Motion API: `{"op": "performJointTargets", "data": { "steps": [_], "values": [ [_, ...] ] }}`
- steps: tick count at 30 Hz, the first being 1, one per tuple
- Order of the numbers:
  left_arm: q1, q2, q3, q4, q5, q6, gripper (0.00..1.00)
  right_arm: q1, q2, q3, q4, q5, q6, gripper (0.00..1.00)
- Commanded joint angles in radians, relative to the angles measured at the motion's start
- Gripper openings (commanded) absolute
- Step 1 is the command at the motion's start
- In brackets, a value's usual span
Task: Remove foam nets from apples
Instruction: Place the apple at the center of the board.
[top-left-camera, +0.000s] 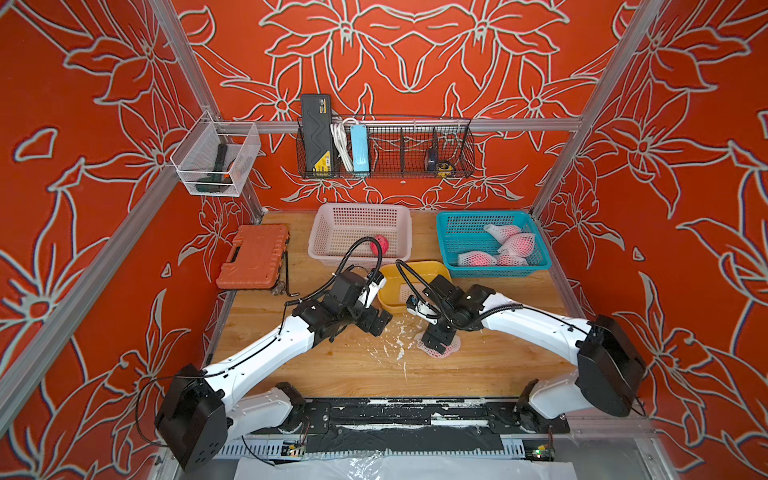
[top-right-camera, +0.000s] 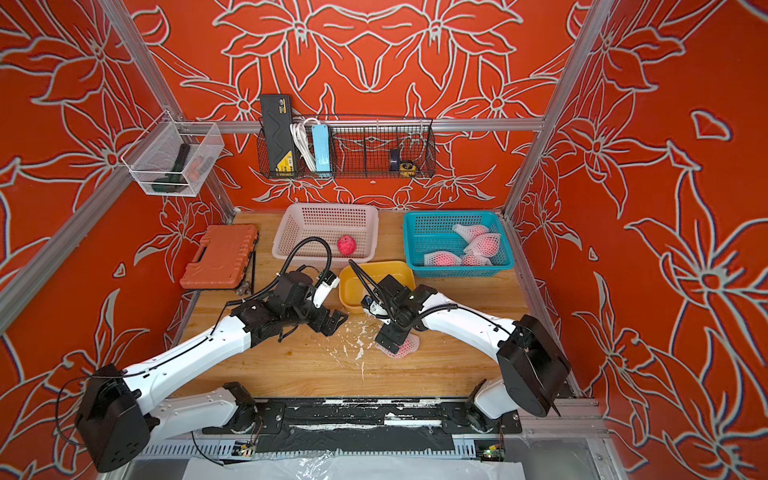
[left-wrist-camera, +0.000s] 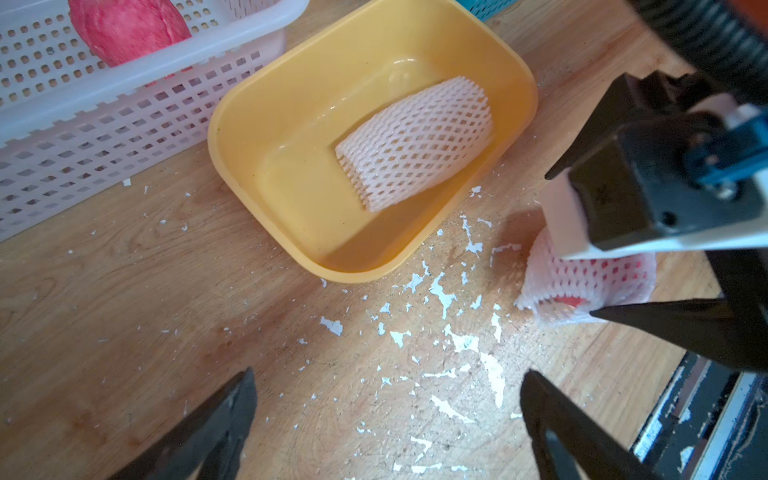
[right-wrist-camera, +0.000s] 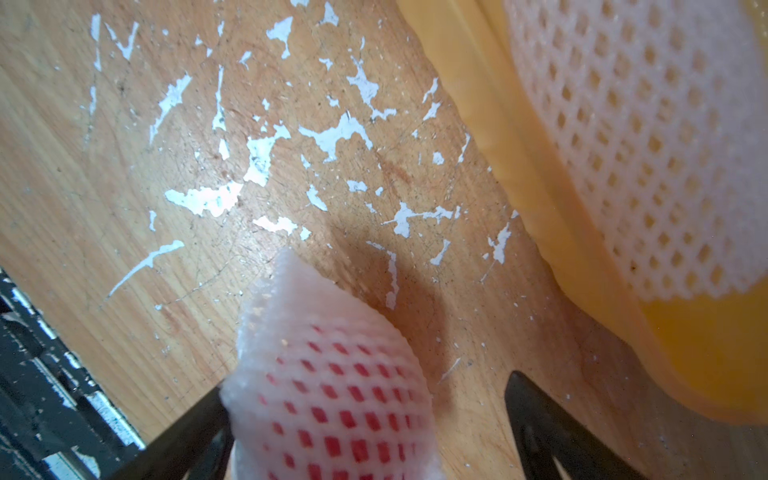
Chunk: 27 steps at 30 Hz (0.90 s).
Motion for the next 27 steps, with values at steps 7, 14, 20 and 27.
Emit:
{"op": "performJointTargets", "data": {
  "steps": [7,14,20,27],
  "values": [
    [-0.039,-0.048,-0.022,0.034,-0.004,0.034,0.98,-0.041,0.018,0.051,0.005,0.003,-0.002,0.99],
    [-0.105,-0.15,-0.107,0.145,0.017,0.107,0.98,-0.068,0.006,0.055,-0.038,-0.08,0.007,0.98],
    [-0.18,-0.222,-0.161,0.216,0.031,0.176,0.98,-0.07,-0.042,0.025,-0.08,-0.058,0.016,0.99],
    [-0.346,-0.192,-0.209,0.33,-0.086,0.324,0.94,-0.126,-0.011,0.022,-0.058,-0.058,-0.017,0.98]
  ]
}}
